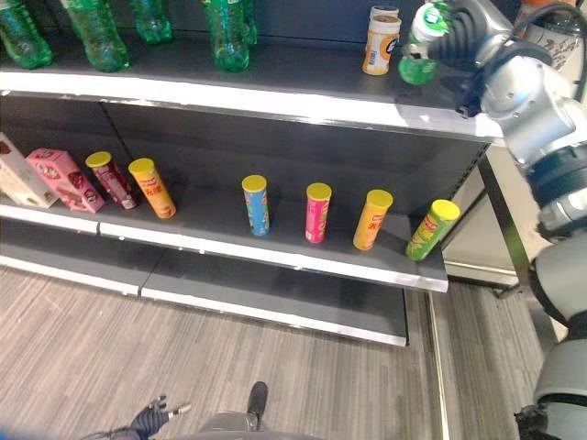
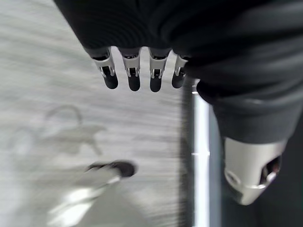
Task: Put the goods on the table back onto the shelves and tidy them up.
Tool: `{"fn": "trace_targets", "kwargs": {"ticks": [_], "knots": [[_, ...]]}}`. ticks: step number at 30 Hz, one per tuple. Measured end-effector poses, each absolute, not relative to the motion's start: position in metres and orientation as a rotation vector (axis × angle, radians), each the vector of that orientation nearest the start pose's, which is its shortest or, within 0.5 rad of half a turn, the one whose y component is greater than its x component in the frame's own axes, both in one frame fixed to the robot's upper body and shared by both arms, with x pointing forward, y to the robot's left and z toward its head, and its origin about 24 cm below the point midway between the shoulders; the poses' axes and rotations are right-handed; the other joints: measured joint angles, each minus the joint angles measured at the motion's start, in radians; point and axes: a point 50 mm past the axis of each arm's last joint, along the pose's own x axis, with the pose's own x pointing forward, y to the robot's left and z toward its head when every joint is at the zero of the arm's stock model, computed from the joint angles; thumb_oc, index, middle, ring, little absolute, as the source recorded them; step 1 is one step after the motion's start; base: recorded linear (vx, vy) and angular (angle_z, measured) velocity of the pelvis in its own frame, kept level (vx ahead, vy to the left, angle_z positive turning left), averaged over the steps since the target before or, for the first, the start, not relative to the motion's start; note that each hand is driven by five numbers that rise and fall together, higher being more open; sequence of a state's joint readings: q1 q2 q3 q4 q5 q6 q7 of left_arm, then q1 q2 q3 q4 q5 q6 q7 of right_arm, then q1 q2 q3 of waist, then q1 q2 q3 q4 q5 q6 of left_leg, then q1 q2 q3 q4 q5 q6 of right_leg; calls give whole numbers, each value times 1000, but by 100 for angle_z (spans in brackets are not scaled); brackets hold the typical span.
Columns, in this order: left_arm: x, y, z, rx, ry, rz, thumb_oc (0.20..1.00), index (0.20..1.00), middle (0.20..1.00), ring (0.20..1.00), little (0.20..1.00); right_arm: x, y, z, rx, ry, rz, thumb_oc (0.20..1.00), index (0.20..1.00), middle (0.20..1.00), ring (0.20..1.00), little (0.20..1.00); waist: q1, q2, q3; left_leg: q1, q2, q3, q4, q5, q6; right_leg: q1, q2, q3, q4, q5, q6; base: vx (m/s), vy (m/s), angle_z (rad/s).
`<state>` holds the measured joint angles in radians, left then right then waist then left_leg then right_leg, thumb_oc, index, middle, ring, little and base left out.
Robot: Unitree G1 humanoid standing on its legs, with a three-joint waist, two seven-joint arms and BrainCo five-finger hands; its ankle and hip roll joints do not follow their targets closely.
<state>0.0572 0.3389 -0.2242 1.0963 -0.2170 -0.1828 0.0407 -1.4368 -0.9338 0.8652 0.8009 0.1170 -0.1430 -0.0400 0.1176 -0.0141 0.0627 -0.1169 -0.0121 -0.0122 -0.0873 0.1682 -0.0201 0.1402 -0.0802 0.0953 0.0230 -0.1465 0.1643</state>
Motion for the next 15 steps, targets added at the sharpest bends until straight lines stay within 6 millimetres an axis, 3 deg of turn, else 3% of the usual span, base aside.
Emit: {"fn": "trace_targets", "kwargs": {"ticks": [3,4,6,8,10,15], "knots": [[125,257,-136,260,926,128,1000,1000,1000,1000,1000,384,-214,352,-1152,-524,-58,200,200,200,200,200,-1,-9,-1,1,-20,22,0,-24,24,-19,-20,-4,30,-3,13,90,101,-19],[118,260,-138,267,952,140,1000,1000,1000,1000,1000,384,-202,352,-1129,-554,-27,200,200,200,200,200,1,-12,0,5,-16,30,0,-23,23,-32,-19,-14,51,-4,17,73,65,-32],[116,262,-138,273,957,146,1000,1000,1000,1000,1000,384,-197,353,-1124,-570,-13,200,200,200,200,200,-3,-24,-3,11,-13,33,-1,-28,33,-52,-16,-50,66,-7,25,75,53,-19],[116,265,-137,282,957,150,1000,1000,1000,1000,1000,385,-199,352,-1111,-562,-22,200,200,200,200,200,-3,-47,-12,1,-15,26,-1,-28,34,-52,-12,-60,-29,-2,38,94,3,10],[115,264,-138,281,961,147,1000,1000,1000,1000,1000,387,-203,350,-1108,-538,-32,200,200,200,200,200,-10,-54,-11,0,-16,13,-1,-25,26,-32,-11,-80,-71,31,3,99,-12,29],[99,262,-144,278,1012,145,1000,1000,1000,1000,1000,388,-200,348,-1100,-531,-13,200,200,200,200,200,-15,-56,-11,16,-2,7,-1,-15,21,14,8,-107,-105,44,-4,74,-30,10]]}}
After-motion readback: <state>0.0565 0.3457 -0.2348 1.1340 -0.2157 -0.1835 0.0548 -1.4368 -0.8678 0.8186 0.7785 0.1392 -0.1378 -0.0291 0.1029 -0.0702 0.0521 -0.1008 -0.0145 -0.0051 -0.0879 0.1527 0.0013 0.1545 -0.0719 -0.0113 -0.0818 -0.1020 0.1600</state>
